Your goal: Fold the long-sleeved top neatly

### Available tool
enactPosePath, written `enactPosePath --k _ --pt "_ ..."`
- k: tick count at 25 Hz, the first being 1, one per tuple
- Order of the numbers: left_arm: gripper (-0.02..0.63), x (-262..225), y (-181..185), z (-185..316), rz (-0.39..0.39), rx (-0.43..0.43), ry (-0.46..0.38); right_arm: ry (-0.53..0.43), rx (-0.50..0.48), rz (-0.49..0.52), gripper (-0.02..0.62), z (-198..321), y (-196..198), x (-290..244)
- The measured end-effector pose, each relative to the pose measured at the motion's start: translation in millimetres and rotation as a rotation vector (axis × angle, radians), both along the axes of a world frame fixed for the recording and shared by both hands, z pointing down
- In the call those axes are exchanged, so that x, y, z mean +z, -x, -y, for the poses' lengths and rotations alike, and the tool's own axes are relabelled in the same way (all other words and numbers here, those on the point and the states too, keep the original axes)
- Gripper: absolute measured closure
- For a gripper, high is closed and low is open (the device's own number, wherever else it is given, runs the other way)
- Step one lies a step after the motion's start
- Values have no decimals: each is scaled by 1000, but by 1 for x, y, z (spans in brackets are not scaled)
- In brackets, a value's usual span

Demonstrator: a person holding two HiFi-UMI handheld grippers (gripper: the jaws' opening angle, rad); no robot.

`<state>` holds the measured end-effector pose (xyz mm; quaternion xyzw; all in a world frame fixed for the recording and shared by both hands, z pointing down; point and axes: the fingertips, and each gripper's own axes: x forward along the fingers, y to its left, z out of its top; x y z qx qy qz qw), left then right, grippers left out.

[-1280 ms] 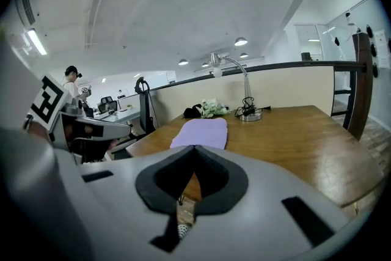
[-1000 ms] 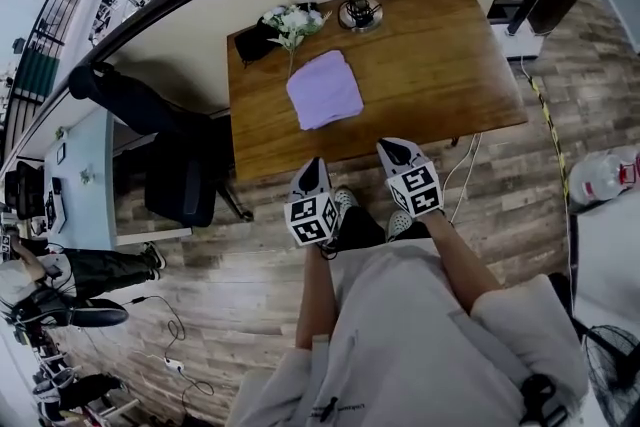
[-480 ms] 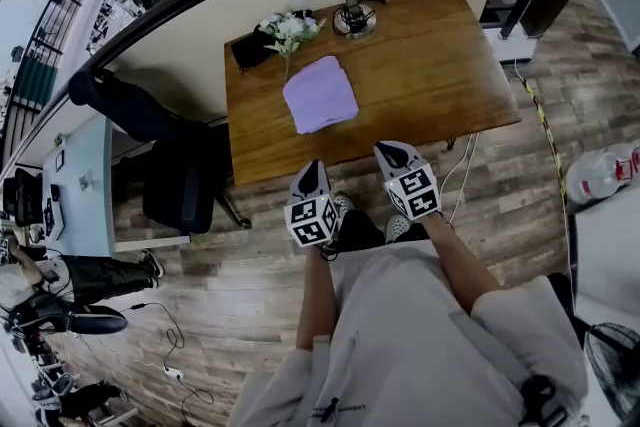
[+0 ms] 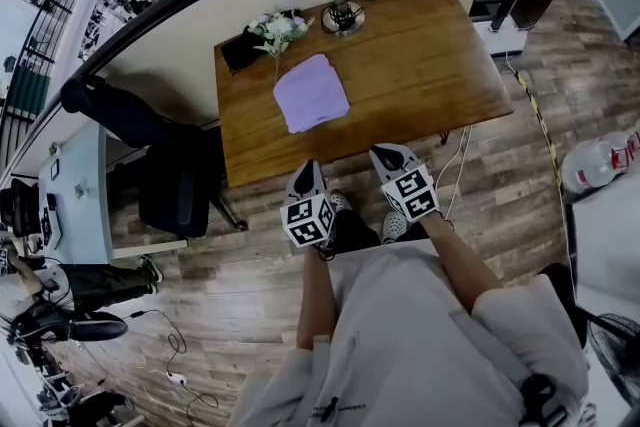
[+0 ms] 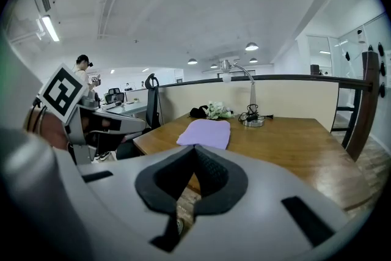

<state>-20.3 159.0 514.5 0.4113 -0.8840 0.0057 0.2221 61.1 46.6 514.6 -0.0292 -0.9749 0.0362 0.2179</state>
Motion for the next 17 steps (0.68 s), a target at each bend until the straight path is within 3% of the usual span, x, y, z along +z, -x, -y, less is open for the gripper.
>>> enactPosePath --k 9,17 --pt "583 -4 3 8 3 -2 -2 0 18 -35 594 10 0 7" --pt "582 -8 2 15 12 -2 3 -3 12 -7 594 16 3 0"
